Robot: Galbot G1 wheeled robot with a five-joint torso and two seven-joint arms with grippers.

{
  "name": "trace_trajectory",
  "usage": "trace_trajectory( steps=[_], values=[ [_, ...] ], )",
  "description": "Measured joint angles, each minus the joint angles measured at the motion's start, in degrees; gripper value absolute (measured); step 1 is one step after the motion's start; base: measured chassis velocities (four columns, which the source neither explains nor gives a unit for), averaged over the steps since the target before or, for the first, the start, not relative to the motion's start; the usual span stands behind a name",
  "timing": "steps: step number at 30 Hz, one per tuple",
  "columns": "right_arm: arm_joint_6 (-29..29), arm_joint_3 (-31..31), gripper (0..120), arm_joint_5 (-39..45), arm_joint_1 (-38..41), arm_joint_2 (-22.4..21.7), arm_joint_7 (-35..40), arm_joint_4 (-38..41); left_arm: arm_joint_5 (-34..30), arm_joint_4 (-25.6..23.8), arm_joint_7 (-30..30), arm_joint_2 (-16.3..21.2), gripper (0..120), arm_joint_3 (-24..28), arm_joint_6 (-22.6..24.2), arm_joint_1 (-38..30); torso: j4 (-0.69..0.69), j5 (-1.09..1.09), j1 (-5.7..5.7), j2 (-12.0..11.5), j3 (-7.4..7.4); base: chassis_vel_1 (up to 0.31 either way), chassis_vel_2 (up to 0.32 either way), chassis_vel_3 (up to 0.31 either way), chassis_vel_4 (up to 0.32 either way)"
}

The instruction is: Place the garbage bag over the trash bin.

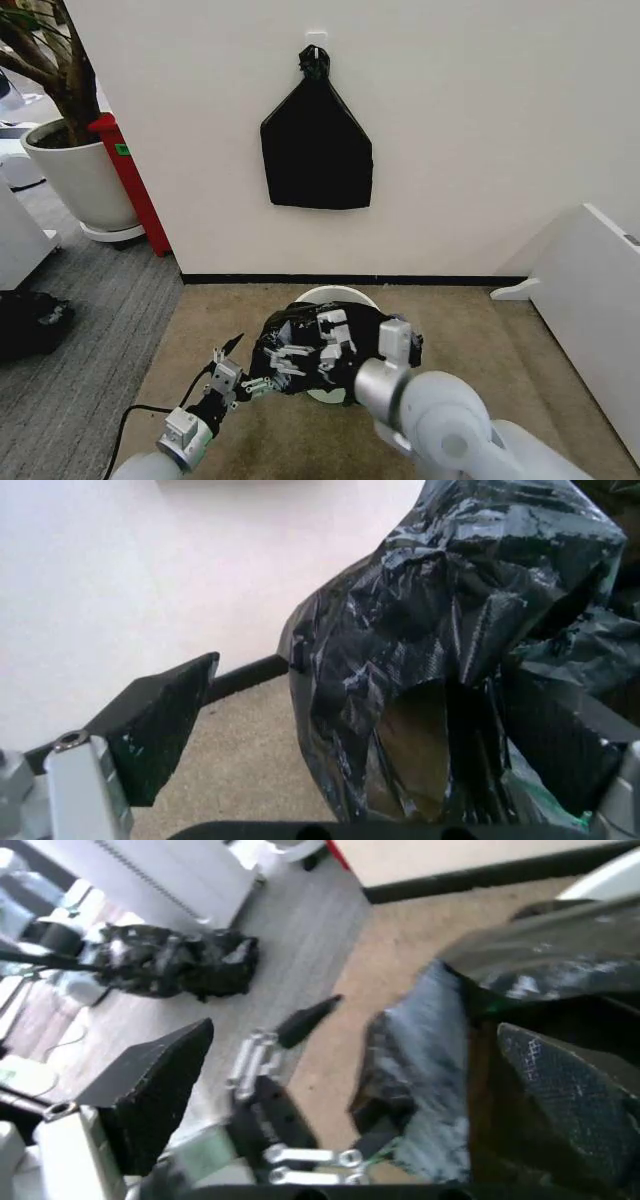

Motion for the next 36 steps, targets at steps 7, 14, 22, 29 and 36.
trace_trajectory(
  steps=[7, 14, 22, 29, 36],
  values=[
    [-0.04, -0.91, 78, -1.03, 0.06, 1.09, 2.11, -3.19, -0.23, 0.04, 0.21, 0.13, 100, 0.03, -0.09, -0.31, -0.01, 0.00, 0.00, 0.00, 0.00, 0.000, 0.000, 0.000, 0.000],
    [-0.01, -1.61, 55, -1.22, 0.09, 2.20, 2.38, -4.90, -0.30, 0.01, 0.30, 0.07, 100, 0.08, -0.13, -0.31, 0.00, 0.02, 0.00, 0.00, 0.00, 0.000, 0.000, 0.000, 0.000],
    [0.19, -1.79, 22, -1.31, -0.19, 2.68, 2.31, -5.86, -0.11, -0.24, 0.30, -0.39, 100, 0.09, -0.13, 0.02, -0.01, 0.02, 0.00, 0.00, 0.00, 0.000, 0.000, 0.000, 0.000],
    [0.55, -1.80, 2, -1.35, 0.53, 2.82, 2.15, -5.93, 0.56, -0.44, 0.28, -0.65, 100, 0.10, -0.22, 0.30, -0.01, 0.02, 0.00, 0.00, 0.00, 0.000, 0.000, 0.000, 0.000],
    [1.40, -2.91, 0, -1.90, 3.84, 4.86, 2.26, -8.43, 3.96, -0.60, 0.72, -1.19, 100, 0.58, -1.67, 1.28, -0.01, 0.02, 0.00, 0.00, 0.00, 0.000, 0.000, 0.000, 0.000]
  ],
)
